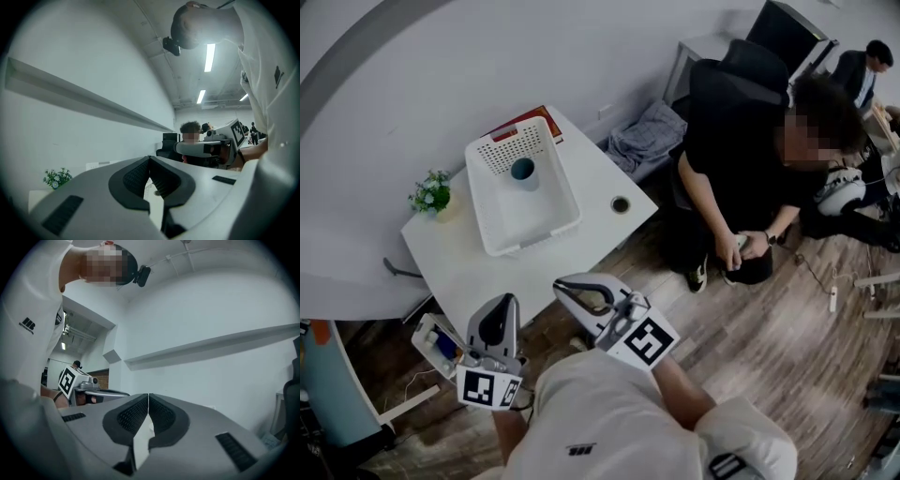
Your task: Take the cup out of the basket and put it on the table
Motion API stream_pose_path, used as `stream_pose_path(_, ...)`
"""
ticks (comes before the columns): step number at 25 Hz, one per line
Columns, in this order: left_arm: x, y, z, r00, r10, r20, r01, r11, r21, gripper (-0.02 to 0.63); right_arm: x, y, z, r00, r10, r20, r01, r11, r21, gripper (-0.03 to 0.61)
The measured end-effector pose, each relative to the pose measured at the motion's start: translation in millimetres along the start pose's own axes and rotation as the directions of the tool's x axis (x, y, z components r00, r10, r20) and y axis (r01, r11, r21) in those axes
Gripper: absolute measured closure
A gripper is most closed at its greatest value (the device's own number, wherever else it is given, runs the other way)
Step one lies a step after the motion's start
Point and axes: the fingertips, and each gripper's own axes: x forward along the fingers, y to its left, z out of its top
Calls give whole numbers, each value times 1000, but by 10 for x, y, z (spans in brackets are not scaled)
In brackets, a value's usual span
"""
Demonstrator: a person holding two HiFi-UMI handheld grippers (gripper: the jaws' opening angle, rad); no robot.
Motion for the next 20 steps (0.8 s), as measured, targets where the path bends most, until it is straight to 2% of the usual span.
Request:
stream_pose_path(1, 30, 14, 9, 1000, 7, -1, -7, 1000, 0, 604, 7, -42, -39, 1000, 5, -26, -5, 1000, -11, 565)
stream_pose_path(4, 125, 58, 23, 1000, 20, -3, -20, 1000, 0, 604, -5, -144, -274, 982, 30, -185, -48, 995, -91, 565)
stream_pose_path(5, 154, 74, 25, 1000, 22, -3, -22, 1000, -1, 604, 5, -173, -303, 979, 33, -203, -55, 993, -101, 565)
stream_pose_path(10, 251, 157, 22, 1000, 24, -6, -24, 1000, -9, 604, 86, -276, -303, 979, 27, -203, -48, 994, -100, 565)
stream_pose_path(20, 429, 500, -51, 1000, -26, 1, 26, 999, -19, 604, 379, -431, -445, 972, -13, -236, -14, 994, -111, 565)
